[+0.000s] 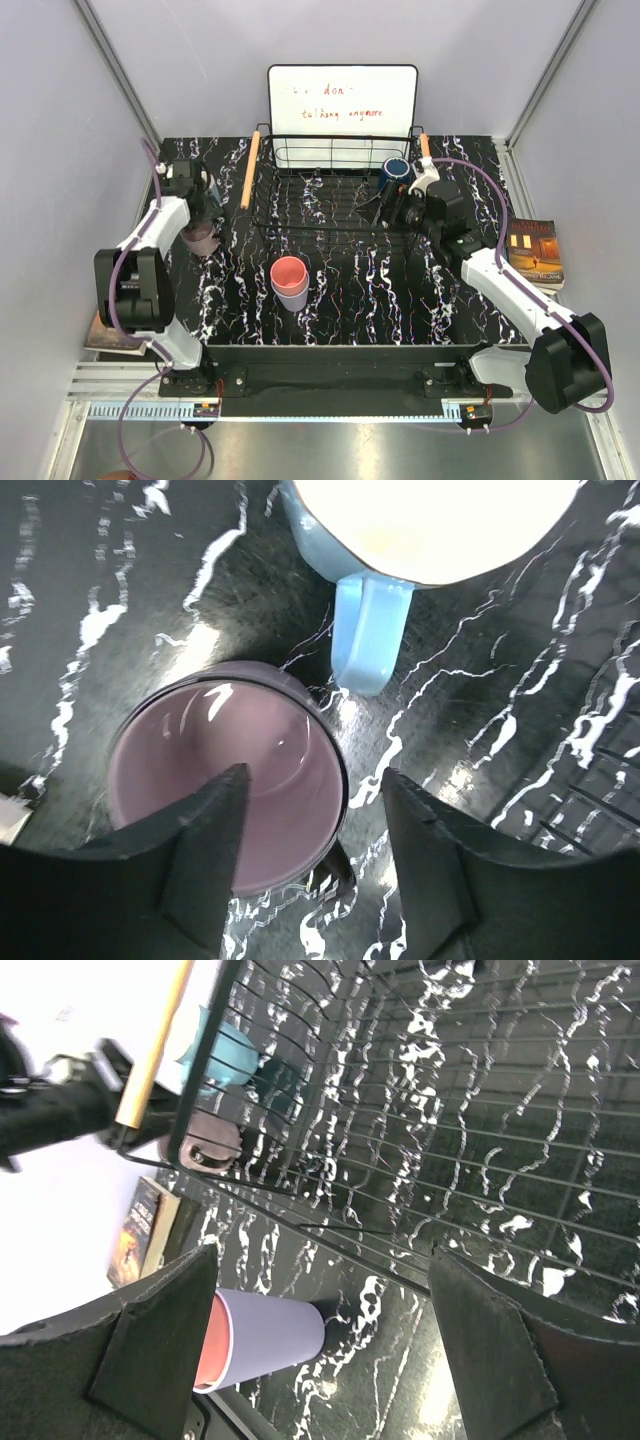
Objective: Unload the cups from the dish rack
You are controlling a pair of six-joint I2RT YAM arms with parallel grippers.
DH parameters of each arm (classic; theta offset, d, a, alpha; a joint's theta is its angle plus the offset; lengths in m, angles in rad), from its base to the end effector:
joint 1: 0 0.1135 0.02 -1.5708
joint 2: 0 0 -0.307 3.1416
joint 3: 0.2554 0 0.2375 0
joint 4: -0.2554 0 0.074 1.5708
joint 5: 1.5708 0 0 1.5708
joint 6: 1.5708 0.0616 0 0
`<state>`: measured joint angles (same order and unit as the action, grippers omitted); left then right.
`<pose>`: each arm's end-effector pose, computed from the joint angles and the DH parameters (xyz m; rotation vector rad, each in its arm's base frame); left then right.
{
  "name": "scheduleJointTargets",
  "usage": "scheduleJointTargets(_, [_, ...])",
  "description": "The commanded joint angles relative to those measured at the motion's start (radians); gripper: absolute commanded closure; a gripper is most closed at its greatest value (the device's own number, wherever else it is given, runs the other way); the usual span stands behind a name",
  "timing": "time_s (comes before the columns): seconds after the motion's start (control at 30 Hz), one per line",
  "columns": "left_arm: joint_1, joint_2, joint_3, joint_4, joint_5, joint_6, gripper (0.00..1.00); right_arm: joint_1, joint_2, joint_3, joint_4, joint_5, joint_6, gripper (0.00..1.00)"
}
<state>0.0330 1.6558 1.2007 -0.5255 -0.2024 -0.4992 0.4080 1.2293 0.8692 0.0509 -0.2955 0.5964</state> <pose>0.3530 0.0240 0.2607 -0.7383 2.4127 0.0721 0.2499 0.1276 0.3375 -0.0279 1.9827 0.9502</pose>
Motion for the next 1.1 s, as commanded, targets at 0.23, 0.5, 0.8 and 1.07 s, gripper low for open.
scheduleJointTargets(0.23, [-0.281, -0.379, 0.048, -0.122, -0.330, 0.013, 0.28, 0.008, 0.009, 0.149, -0.196, 0.206, -0.060, 0.05])
scheduleJointTargets(0.5, [-0.517, -0.556, 0.002, -0.125, -0.382, 0.024, 0.20, 0.008, 0.249, 0.419, -0.382, 0.414, -0.173, 0.04])
scheduleJointTargets(0.8, [-0.717, -0.599, -0.053, -0.097, -0.460, 0.030, 0.18, 0.008, 0.680, 0.977, -0.668, 0.631, -0.233, 0.04])
scheduleJointTargets(1.07, [-0.723, -0.597, -0.090, -0.044, -0.410, 0.036, 0.17, 0.008, 0.944, 1.326, -0.871, 0.756, -0.225, 0.03])
